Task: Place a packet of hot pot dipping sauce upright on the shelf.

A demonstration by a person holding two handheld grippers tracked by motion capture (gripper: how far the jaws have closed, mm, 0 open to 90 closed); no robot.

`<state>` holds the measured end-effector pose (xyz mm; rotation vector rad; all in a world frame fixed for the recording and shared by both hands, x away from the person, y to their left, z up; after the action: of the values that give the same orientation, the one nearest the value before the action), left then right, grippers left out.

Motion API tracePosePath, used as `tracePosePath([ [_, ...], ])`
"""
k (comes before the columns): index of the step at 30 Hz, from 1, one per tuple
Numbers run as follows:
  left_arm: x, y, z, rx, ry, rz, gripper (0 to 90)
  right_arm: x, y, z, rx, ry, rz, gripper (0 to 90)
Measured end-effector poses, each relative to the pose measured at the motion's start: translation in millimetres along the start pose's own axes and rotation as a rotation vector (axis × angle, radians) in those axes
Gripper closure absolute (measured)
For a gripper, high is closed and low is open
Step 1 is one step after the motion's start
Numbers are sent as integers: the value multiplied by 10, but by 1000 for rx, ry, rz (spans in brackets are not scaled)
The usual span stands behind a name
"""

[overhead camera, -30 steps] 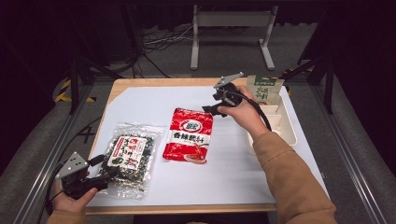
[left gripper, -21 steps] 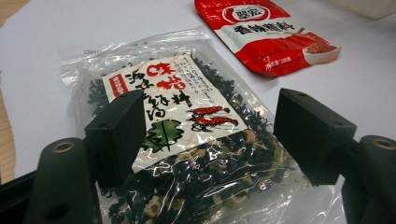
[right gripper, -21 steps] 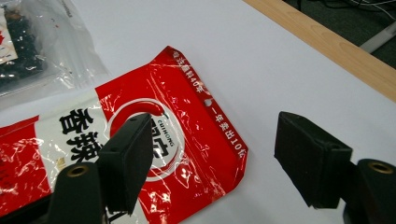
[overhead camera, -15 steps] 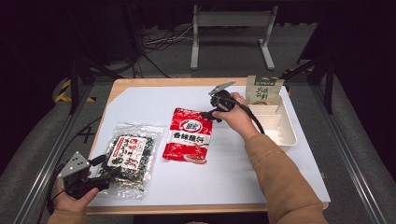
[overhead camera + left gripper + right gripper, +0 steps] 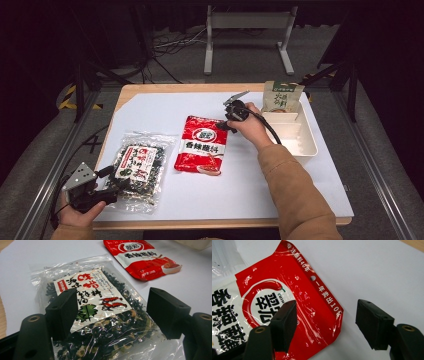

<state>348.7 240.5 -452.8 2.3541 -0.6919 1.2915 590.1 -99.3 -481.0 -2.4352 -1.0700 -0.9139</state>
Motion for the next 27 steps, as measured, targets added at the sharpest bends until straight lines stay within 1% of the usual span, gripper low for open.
tracePosePath([
  [3, 1, 1, 0, 0, 1, 0, 259, -19, 3, 31, 6, -7, 0, 335],
  [11, 0, 2, 1, 0, 0, 3, 259, -64, -3, 103, 29, -19, 26, 320],
  [13, -2, 2, 1, 0, -3, 3, 259, -76, 2, 117, 29, -24, 31, 320],
  [19, -3, 2, 1, 1, -4, 4, 259, -111, -22, 180, 57, -28, 40, 314],
  [21, -2, 0, 1, 1, -2, 2, 260, -104, -41, 178, 73, -24, 46, 349],
  [22, -3, -1, 1, 1, -2, 1, 259, -100, -51, 173, 83, -22, 52, 349],
  [24, -4, -2, 0, 1, -3, 1, 259, -91, -63, 145, 86, -23, 46, 381],
  [27, -2, -3, 2, 2, -2, 1, 259, -65, -88, 83, 103, -17, 42, 427],
])
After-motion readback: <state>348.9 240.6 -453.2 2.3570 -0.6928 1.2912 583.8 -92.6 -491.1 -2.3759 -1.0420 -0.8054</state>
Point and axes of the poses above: each handheld gripper's, and its own axes: z roughly forward along the jaws, x roughly out of its top, y roughly to its right, the point moved 9 cm from there along z, roughly forward along the jaws, and after that the axes turned 1 degree about x, right-handed, at the moved point
